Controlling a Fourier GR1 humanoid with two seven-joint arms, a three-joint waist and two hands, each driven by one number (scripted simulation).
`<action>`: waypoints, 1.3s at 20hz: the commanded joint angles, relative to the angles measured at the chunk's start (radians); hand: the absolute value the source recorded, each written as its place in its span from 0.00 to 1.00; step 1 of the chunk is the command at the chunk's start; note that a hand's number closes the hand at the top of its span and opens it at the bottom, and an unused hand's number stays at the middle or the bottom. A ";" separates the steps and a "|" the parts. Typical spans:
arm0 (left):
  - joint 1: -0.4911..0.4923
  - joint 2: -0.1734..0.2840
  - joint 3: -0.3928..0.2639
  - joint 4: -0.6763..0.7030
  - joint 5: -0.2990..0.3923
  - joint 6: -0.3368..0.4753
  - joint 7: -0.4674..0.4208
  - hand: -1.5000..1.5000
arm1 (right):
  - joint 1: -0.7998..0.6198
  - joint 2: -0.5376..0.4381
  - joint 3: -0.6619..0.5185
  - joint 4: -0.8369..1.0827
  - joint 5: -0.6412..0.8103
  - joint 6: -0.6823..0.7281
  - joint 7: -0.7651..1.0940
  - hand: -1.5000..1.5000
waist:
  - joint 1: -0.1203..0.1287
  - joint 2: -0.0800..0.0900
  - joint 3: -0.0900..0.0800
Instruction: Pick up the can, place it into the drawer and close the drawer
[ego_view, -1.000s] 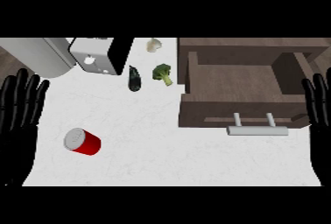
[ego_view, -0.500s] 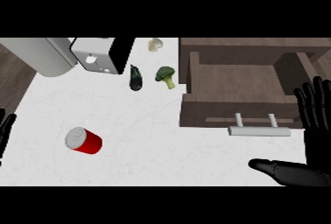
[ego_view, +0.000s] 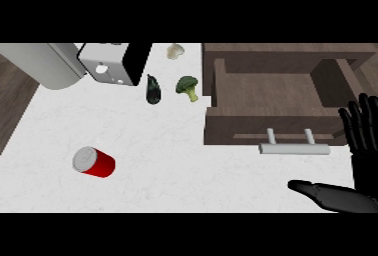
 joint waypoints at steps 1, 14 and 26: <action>-0.030 0.007 0.043 -0.043 0.044 -0.001 0.077 0.00 | 0.032 -0.032 -0.068 -0.011 -0.086 0.049 0.011 0.00 | -0.004 0.000 0.000; -0.042 -0.135 -0.102 0.229 -0.222 -0.039 -0.112 0.00 | 0.044 -0.063 -0.115 -0.014 -0.099 0.091 -0.024 0.00 | -0.006 0.001 0.000; -0.068 -0.160 -0.144 0.526 -0.348 0.059 -0.358 0.00 | 0.125 -0.084 -0.213 -0.091 -0.210 0.155 -0.016 0.00 | -0.010 0.000 0.000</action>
